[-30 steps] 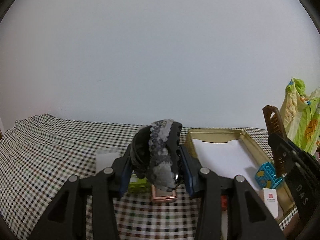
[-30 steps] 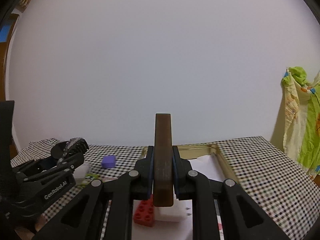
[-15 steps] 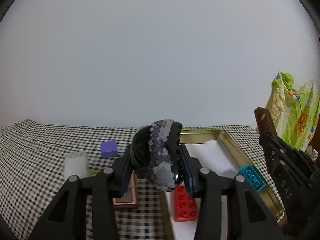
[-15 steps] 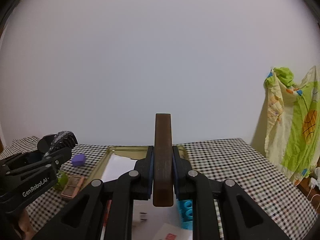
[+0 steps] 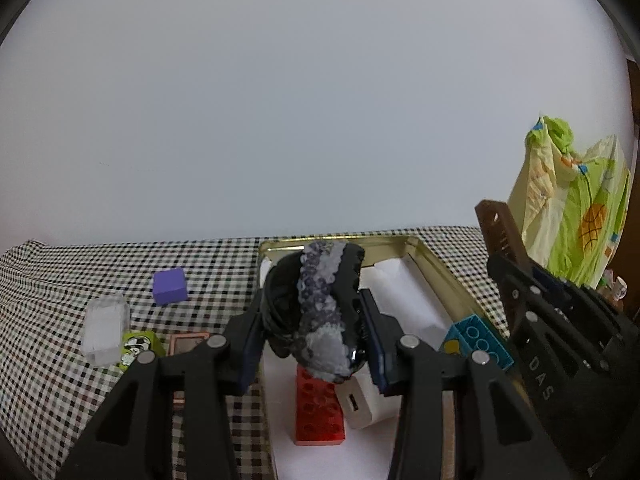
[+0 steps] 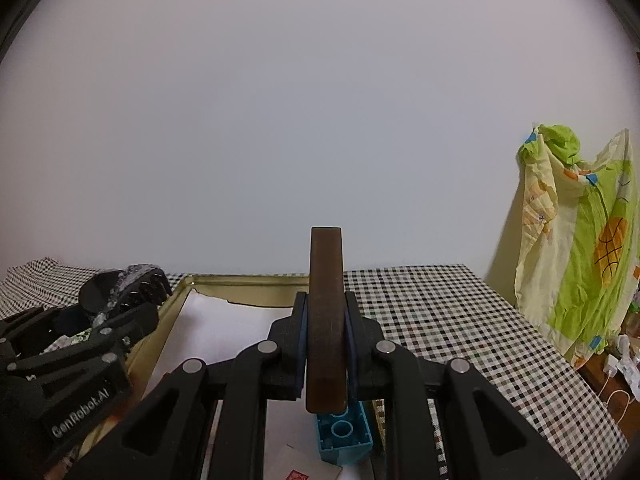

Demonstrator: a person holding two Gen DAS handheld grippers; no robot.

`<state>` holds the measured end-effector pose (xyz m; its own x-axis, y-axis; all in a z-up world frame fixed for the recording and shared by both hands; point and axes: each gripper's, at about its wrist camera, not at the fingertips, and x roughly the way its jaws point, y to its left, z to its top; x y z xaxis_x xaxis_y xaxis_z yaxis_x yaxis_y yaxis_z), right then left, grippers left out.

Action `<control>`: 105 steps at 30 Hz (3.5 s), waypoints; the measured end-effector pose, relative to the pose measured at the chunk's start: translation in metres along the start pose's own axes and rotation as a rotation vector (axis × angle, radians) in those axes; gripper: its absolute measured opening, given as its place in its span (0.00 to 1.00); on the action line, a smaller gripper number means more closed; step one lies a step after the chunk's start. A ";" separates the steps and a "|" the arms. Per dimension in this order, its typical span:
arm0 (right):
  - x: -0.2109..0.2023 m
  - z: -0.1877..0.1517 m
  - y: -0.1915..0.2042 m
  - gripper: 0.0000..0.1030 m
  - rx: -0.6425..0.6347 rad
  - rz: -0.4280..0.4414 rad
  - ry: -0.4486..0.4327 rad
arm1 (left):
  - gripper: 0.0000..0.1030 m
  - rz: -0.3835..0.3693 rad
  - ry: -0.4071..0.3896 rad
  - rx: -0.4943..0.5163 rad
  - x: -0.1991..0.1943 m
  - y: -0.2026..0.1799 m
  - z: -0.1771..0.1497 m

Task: Organize rigid objects
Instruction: 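Carry the comb into the tin tray with the right tool while the left tool drops the gray item there, then withdraw both open tools from the tray toward the remaining objects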

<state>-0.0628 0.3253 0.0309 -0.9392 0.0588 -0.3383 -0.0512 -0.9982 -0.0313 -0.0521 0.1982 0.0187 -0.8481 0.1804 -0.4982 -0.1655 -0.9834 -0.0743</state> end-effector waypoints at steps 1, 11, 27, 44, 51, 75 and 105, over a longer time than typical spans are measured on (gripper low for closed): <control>-0.001 0.000 0.001 0.17 -0.003 -0.002 -0.002 | 0.41 0.001 0.008 0.005 0.001 -0.001 0.000; 0.005 0.000 0.004 0.17 -0.014 -0.025 0.027 | 0.41 0.021 0.067 0.057 0.011 -0.010 0.001; 0.014 -0.003 0.011 0.17 -0.031 -0.018 0.073 | 0.41 0.040 0.178 0.078 0.029 -0.014 -0.006; -0.007 0.004 -0.018 0.79 0.176 0.002 -0.043 | 0.99 0.016 0.122 -0.014 0.011 0.000 0.003; -0.010 0.006 -0.015 0.79 0.187 0.001 -0.069 | 0.99 0.043 0.061 0.009 -0.001 0.005 0.001; -0.047 -0.011 -0.014 0.79 0.249 -0.203 -0.330 | 0.99 0.329 -0.197 -0.010 -0.027 0.091 -0.013; -0.083 -0.025 0.063 0.79 0.236 -0.241 -0.365 | 0.99 0.281 -0.137 -0.029 -0.030 0.136 -0.022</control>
<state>0.0208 0.2579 0.0332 -0.9466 0.3225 0.0052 -0.3175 -0.9346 0.1600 -0.0381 0.0584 0.0041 -0.9189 -0.0994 -0.3819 0.0976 -0.9949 0.0240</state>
